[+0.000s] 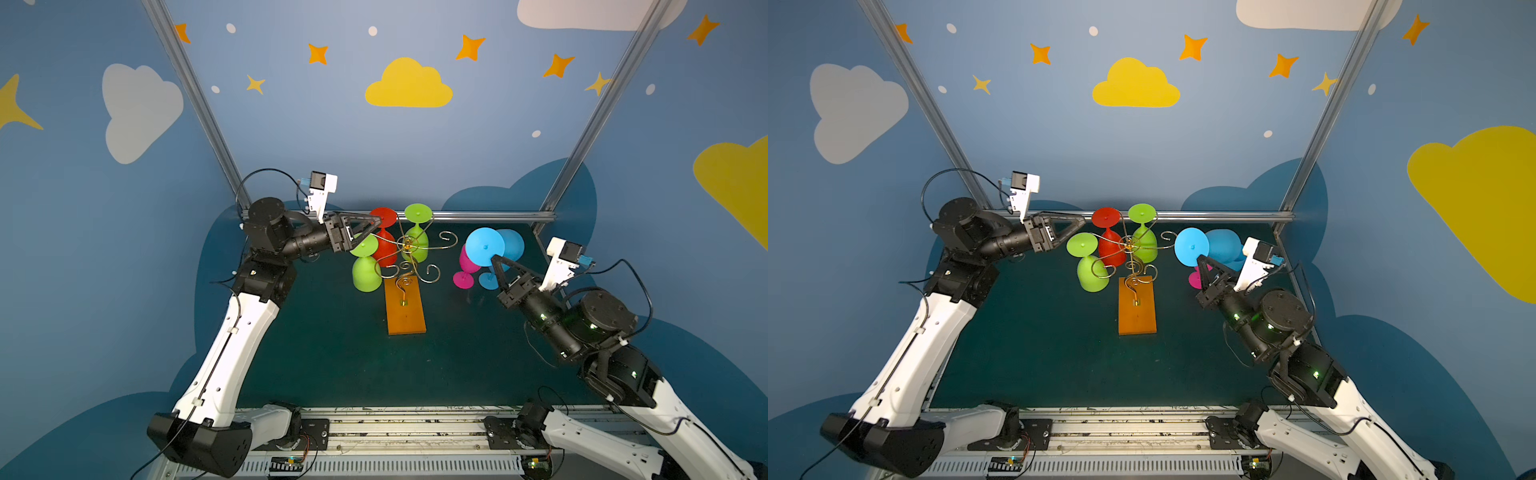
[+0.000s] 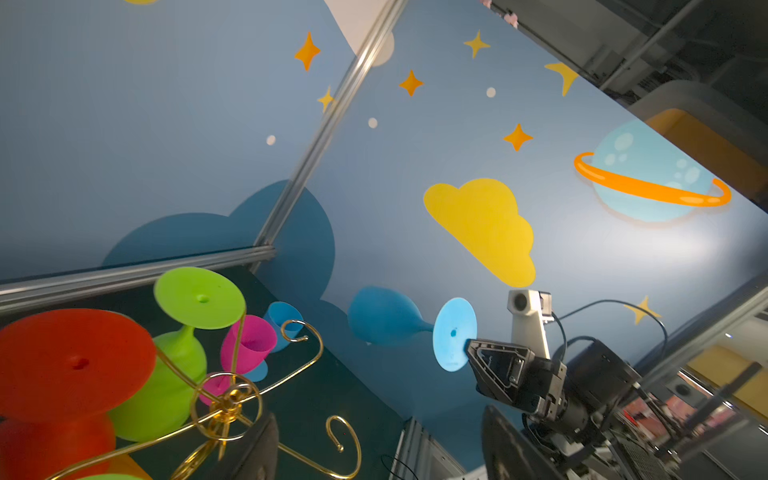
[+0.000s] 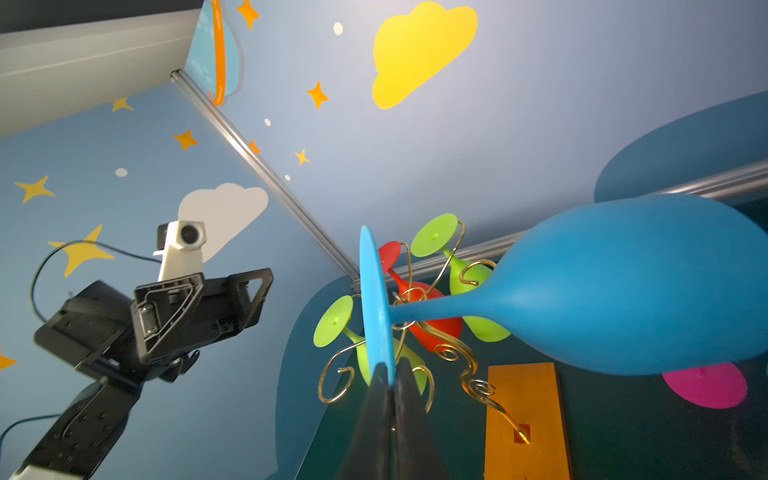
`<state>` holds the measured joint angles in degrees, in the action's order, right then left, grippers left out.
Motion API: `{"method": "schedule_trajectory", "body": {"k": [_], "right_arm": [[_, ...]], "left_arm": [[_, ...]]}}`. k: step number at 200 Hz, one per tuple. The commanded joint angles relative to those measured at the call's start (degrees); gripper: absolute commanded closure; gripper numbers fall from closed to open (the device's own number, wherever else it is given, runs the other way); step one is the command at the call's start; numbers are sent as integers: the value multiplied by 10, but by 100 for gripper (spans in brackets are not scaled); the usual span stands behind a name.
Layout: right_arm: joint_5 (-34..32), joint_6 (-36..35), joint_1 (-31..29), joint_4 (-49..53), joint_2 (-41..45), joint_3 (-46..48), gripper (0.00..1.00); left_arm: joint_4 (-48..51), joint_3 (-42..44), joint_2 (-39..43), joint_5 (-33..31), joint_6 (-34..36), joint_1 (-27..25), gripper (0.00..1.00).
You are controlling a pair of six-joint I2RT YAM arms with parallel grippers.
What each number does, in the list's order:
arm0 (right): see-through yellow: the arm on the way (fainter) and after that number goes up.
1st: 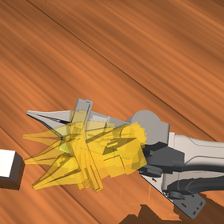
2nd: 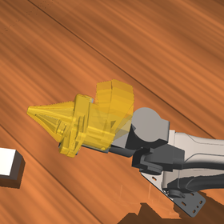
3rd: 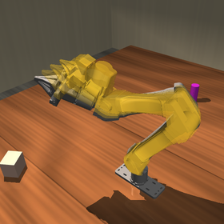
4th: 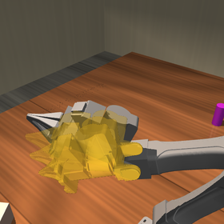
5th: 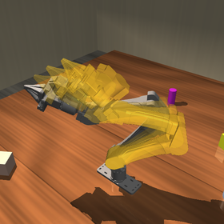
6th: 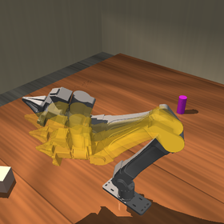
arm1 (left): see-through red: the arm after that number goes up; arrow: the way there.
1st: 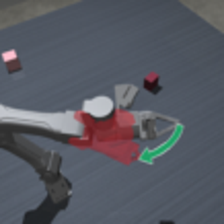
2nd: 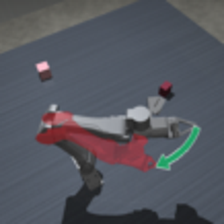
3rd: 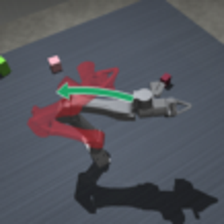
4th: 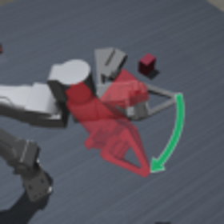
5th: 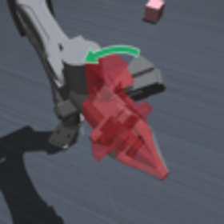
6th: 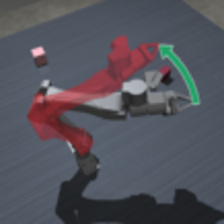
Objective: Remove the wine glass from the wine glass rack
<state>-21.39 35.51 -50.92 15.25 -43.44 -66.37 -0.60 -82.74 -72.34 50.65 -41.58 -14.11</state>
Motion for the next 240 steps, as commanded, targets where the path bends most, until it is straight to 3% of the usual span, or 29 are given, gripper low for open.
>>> {"method": "schedule_trajectory", "body": {"k": [1,100,176,240], "right_arm": [[53,-34,7,-10,-18,-36,100],[159,-35,8,-21,-97,-105,100],[173,-25,8,-40,-116,-109,100],[182,-23,8,-43,-127,-120,100]], "left_arm": [[-43,-29,-9,41,-10,-25,25],[-89,-72,-90,43,-15,-114,30],[-101,-72,-97,64,-16,-144,38],[-107,-71,-103,77,-26,-148,51]]}}
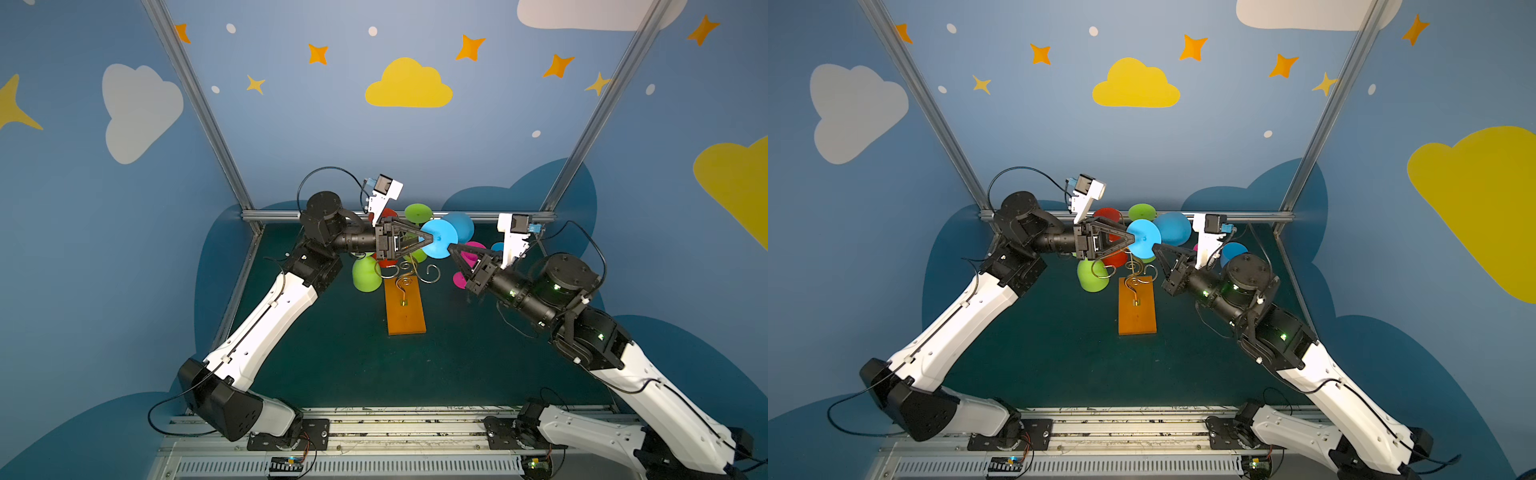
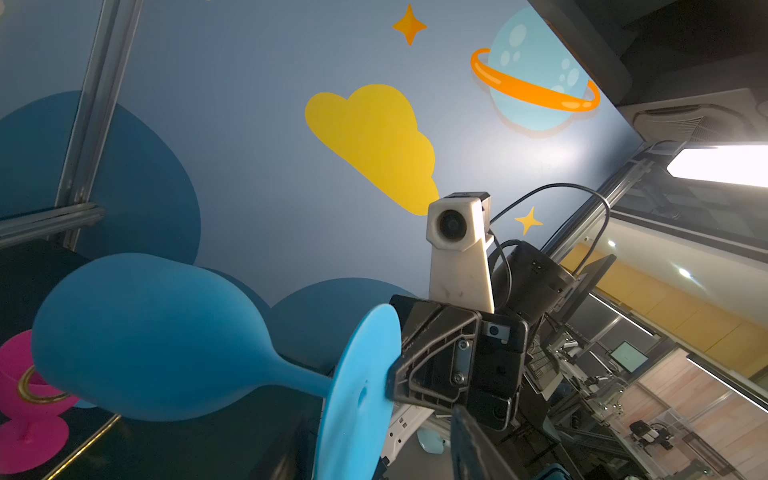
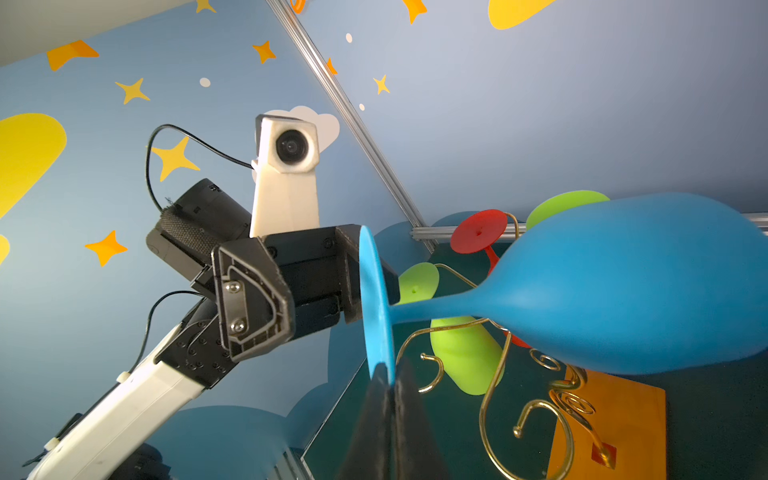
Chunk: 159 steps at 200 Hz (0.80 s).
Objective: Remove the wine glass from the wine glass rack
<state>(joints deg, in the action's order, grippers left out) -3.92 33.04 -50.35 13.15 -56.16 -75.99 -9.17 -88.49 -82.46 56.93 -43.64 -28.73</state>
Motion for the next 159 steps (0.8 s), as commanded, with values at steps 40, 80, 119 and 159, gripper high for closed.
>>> {"method": "schedule_trajectory", "body": {"k": [40,80,119,159], "right_arm": [[15,4,2,-22,-5,-28,100],[24,5,2,-23,-13,-29,100],[39,6,2,-11,-19,-37,100],[22,-27,2,11,8,-33,90]], "left_arm": [[-31,-14,-4,15,-16,-4,61],[-42,-12,-2,11,-32,-5,81],[-61,-11,3,8,-60,-3,97],[-136,1,4,8,-169,24,97]]}}
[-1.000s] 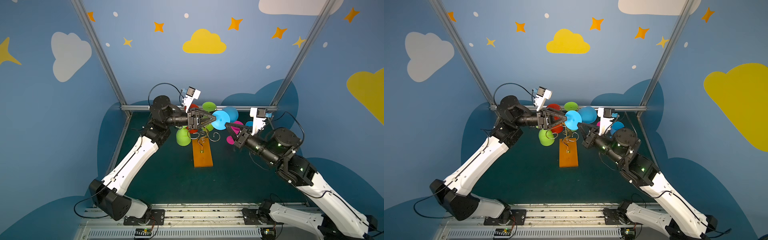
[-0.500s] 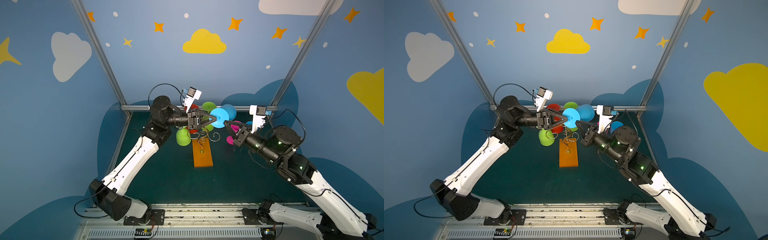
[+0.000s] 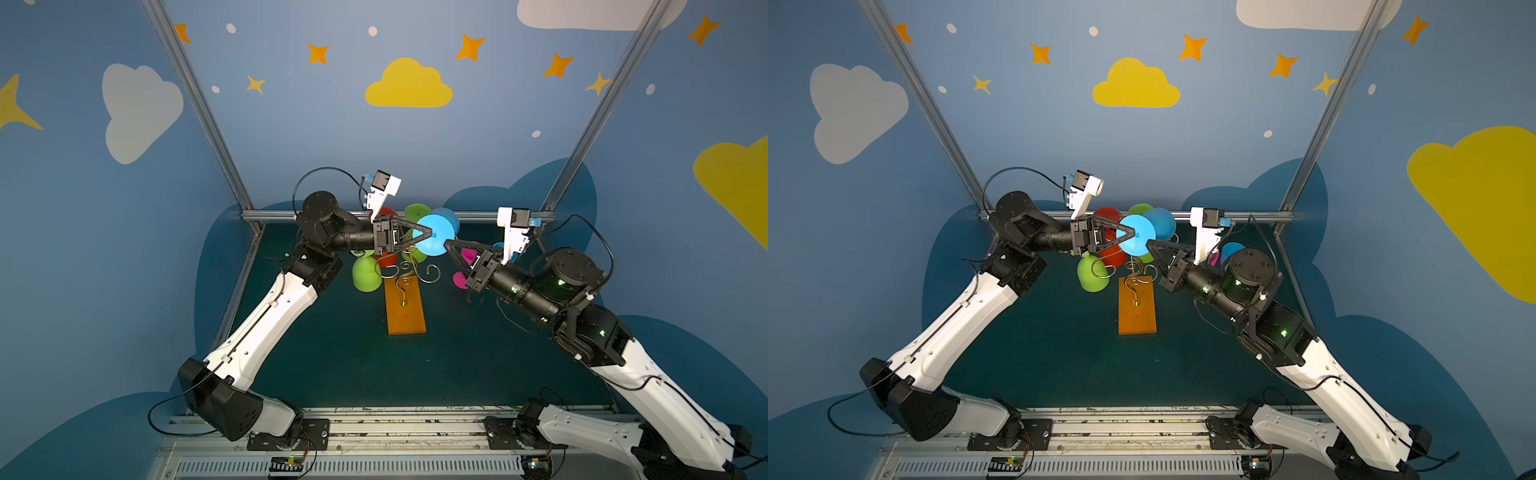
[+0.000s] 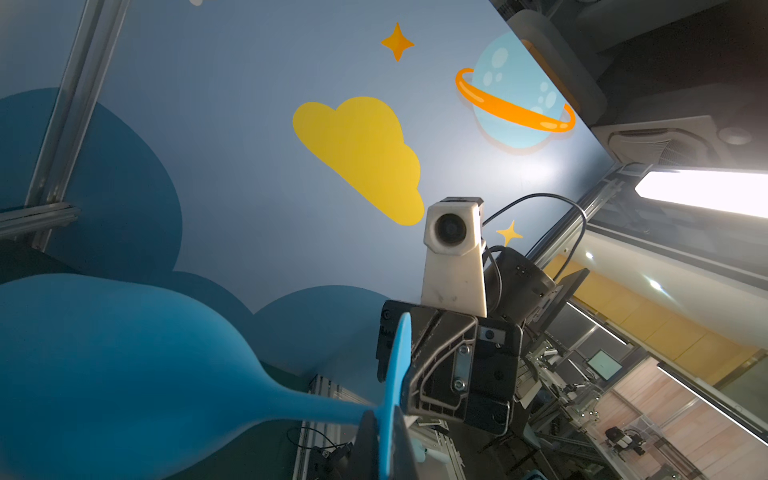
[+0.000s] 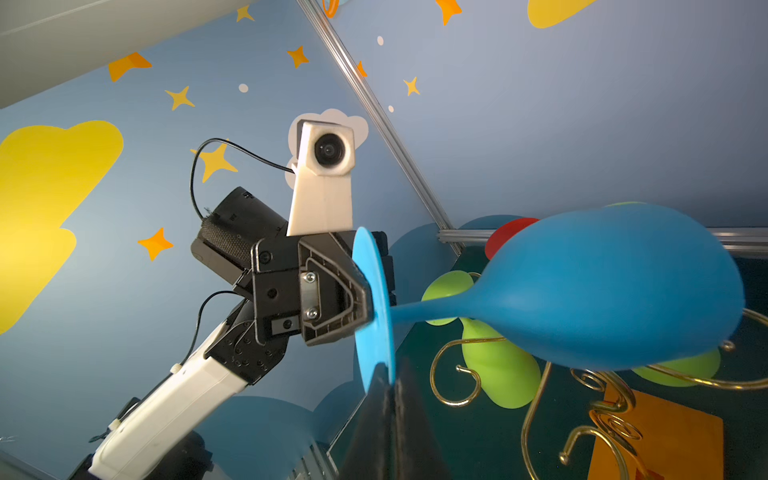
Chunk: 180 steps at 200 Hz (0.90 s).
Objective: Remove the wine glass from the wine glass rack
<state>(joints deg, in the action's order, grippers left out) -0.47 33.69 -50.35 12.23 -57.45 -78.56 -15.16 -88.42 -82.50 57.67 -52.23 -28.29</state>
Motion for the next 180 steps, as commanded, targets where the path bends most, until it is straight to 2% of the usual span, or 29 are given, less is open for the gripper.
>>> {"method": "schedule_trajectory", "body": {"k": [1,15,31,53,80,125,153,180], "right_arm": [[-13,-35,2,20,23,-7,88],[-26,-58,3,32,37,-7,67],[-37,-92,3,51,52,-11,52],[-59,-160,4,70,65,-14,35],[-87,-273,5,76,60,-13,20],[-94,-470,16,34,26,-2,13],[-10,-528,55,14,1,-2,12],[87,-529,112,17,-29,-17,12]], "left_arm": [[-80,1,4,0,-87,21,97],[-117,7,1,-1,-133,33,97],[-151,5,-4,1,-174,42,97],[-181,-3,-12,9,-220,48,97],[-185,-8,-17,17,-246,51,97],[-186,-8,-20,19,-278,60,97],[-194,-9,-27,20,-297,61,97],[-207,-11,-32,24,-314,62,97]]}}
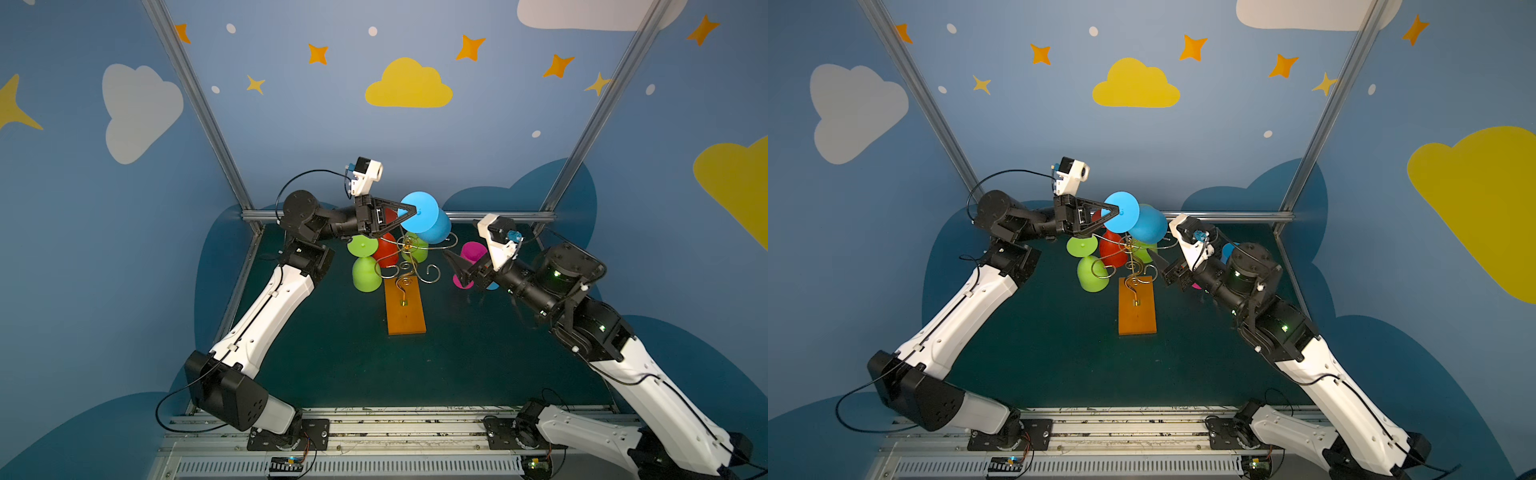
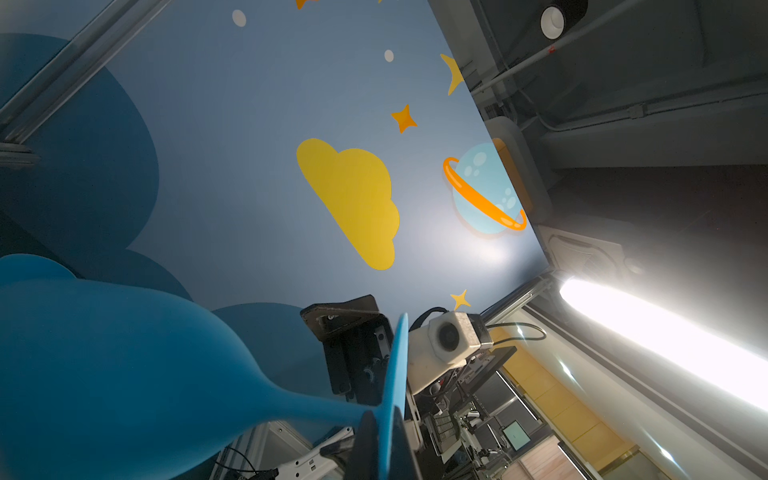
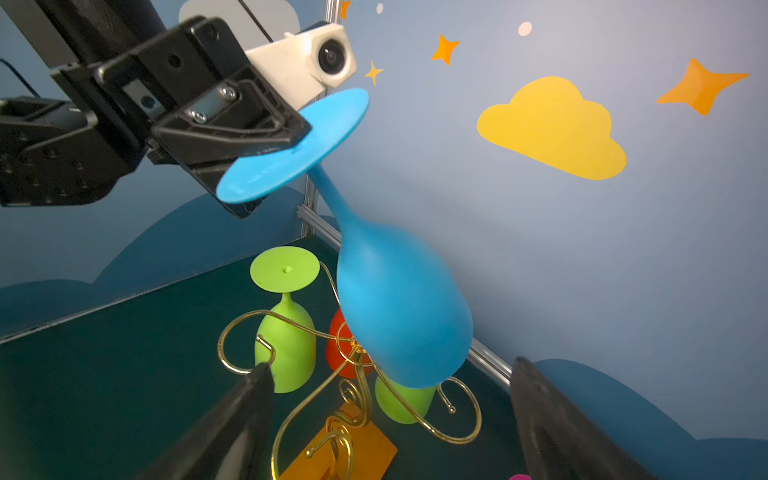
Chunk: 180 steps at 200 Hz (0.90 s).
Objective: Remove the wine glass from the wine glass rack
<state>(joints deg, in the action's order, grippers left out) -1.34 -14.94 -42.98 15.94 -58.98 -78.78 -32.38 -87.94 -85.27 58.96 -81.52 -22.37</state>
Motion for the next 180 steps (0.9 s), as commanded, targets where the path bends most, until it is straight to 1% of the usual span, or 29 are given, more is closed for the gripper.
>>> {"method": "schedule_trajectory", "body": {"k": [1,11,22,52,84,152,180], "right_arm": [[99,-42,41,-21,-14,-15,12],[136,-38,60,-34,-21,-11,12],[162,-38,74,-47,-29,-8,12],[195,-50,93,-65,-59,-10,12],[235,-55,99,-89,-88,-13,12],[222,-59,102,-105,-143,-39,12],[222,-54,102,-107,-148,-40,15]], "left_arm": [[-34,-15,-4,11,-21,3,97],[-29,-15,-3,11,-19,4,97],[-26,-14,-2,10,-17,4,97],[-25,-14,-1,9,-19,4,97],[-24,-13,0,8,-21,4,97],[-45,2,4,-2,-45,2,97],[-56,7,4,-3,-53,2,97]]}}
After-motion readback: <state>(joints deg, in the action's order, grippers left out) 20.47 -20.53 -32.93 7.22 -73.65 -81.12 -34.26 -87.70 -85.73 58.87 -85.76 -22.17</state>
